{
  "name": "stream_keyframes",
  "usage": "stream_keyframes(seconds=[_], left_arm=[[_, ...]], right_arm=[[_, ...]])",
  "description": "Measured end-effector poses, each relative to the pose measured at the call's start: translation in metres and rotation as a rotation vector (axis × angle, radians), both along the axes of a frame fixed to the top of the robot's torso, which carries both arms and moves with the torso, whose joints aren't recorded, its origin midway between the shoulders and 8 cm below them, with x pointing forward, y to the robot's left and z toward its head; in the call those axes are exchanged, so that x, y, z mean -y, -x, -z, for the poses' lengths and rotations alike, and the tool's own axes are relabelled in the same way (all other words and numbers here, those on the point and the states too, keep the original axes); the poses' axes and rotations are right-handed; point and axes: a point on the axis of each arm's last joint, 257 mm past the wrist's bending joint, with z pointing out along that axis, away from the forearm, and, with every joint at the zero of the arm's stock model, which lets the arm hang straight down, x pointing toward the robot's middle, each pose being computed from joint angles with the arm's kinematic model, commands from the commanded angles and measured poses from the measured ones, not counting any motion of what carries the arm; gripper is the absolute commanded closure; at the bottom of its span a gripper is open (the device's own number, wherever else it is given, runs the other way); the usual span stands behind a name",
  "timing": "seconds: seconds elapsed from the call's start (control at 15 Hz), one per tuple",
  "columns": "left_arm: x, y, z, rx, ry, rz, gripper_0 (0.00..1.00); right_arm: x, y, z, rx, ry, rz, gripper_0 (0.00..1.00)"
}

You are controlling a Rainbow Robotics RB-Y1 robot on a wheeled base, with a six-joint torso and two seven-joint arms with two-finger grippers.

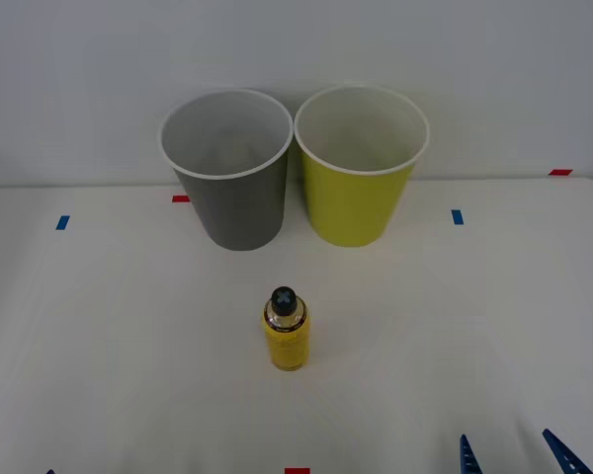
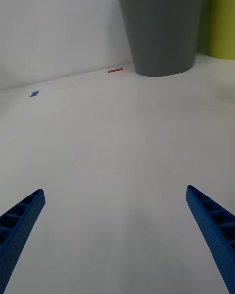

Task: Put cans in the gray bin and PET bottles in the light green bin.

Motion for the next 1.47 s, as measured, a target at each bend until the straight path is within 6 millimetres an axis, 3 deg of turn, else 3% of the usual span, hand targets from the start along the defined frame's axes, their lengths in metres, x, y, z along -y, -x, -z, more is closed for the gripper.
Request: stream_keyframes(seconds=[1.33, 1.47], left_arm=[[0.0, 0.0, 0.0, 0.0, 0.0, 0.0, 0.0], [-0.0011, 0.0005, 0.0085, -0.018, -0.001, 0.002, 0.0]], right_arm=[[0.0, 0.0, 0.0, 0.0, 0.0, 0.0, 0.0], [0.0, 0.0, 0.0, 0.0, 0.0, 0.0, 0.0]])
